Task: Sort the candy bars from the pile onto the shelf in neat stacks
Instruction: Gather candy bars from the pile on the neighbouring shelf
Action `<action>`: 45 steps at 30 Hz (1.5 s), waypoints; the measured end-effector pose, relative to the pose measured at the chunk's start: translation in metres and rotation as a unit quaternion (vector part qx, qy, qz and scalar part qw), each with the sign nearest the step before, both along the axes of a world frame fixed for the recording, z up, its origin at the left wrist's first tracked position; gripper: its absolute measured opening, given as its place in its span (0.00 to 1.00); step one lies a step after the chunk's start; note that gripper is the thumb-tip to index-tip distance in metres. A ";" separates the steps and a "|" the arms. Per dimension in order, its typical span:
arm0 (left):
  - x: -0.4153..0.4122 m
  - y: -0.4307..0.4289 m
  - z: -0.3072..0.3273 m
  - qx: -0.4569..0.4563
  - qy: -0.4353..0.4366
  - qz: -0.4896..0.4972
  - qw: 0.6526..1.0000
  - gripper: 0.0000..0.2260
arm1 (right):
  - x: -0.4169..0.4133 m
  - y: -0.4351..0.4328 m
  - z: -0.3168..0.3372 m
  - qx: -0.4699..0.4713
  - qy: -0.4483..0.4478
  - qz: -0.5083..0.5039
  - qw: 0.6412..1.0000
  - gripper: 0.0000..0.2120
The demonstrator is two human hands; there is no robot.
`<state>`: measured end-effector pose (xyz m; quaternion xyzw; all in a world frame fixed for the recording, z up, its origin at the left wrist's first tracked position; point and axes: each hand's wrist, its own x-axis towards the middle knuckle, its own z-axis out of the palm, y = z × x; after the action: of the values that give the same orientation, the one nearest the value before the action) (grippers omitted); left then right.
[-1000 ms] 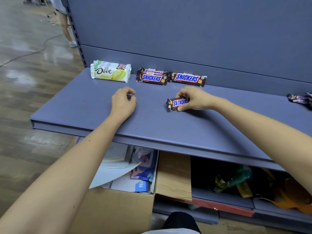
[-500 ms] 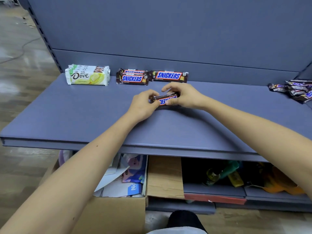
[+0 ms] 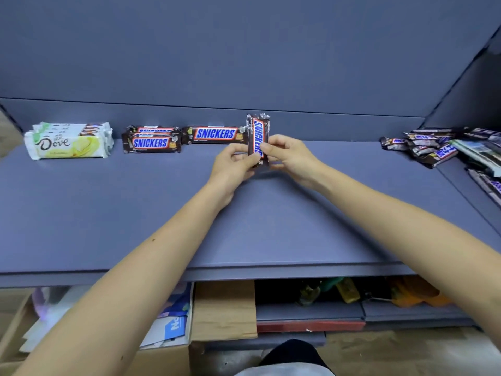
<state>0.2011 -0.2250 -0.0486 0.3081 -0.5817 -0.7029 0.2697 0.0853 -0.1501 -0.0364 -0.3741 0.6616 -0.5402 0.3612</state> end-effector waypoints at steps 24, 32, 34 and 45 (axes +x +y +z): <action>-0.033 0.006 -0.038 -0.497 -0.284 0.000 0.820 0.14 | -0.091 -0.043 -0.003 0.088 0.644 0.026 0.759 0.11; -0.047 0.007 -0.013 -0.520 -0.276 0.010 0.808 0.13 | -0.101 -0.022 -0.002 0.067 0.604 0.014 0.794 0.11; -0.067 0.012 -0.005 -0.536 -0.255 -0.008 0.805 0.13 | -0.110 -0.007 0.002 0.072 0.599 0.011 0.797 0.10; -0.207 0.094 0.002 -0.492 -0.193 -0.130 0.839 0.14 | -0.229 0.150 0.009 0.127 0.526 -0.130 0.831 0.16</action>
<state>-0.0058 -0.1307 -0.0467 0.1858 -0.9258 -0.2794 0.1739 -0.1433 0.0001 -0.0273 -0.4630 0.8571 -0.2146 -0.0704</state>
